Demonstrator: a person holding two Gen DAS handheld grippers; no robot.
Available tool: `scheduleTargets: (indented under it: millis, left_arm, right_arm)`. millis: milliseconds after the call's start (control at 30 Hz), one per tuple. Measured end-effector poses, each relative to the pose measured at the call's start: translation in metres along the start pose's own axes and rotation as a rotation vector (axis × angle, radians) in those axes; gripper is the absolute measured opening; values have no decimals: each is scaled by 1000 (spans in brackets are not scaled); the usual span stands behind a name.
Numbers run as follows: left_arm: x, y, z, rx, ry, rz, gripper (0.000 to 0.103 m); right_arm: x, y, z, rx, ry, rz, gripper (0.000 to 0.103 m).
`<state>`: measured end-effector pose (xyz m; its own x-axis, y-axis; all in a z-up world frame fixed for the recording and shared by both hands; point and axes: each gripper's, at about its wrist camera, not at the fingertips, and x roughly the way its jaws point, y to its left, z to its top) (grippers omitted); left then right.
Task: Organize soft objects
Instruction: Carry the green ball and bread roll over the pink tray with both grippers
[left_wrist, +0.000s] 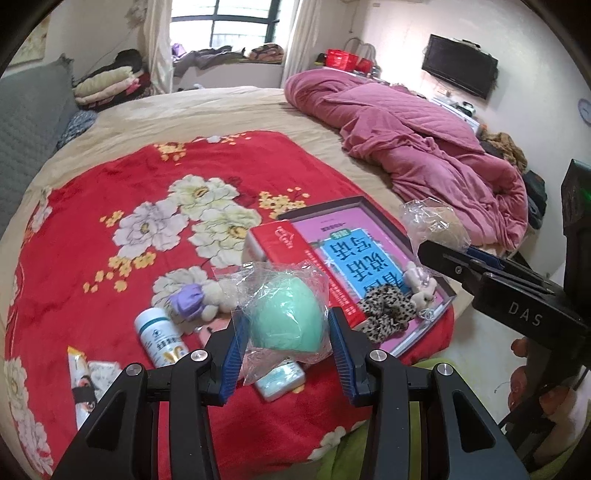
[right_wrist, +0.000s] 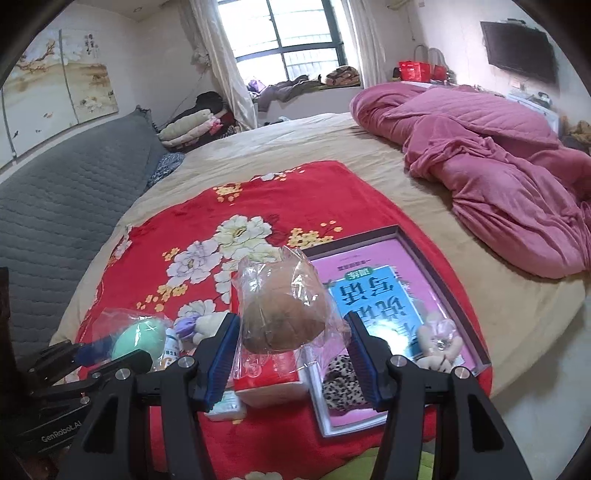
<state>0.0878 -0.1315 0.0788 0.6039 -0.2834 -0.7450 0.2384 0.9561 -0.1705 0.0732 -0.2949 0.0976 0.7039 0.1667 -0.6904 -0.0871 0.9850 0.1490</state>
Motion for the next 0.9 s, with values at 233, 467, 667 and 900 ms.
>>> scheduleTargets:
  millis: [233, 467, 667, 900]
  left_arm:
    - [8, -27, 14, 38, -3, -23, 45]
    - [24, -55, 23, 74, 12, -40, 45]
    - [40, -76, 29, 100, 28, -42, 45]
    - [67, -96, 33, 123, 62, -44, 45]
  right_arm:
    - [-11, -20, 3, 8, -29, -48, 57]
    - [-13, -50, 2, 55, -42, -78, 57]
    - [-16, -81, -3, 91, -51, -123, 57]
    - [-16, -117, -6, 136, -65, -177, 57]
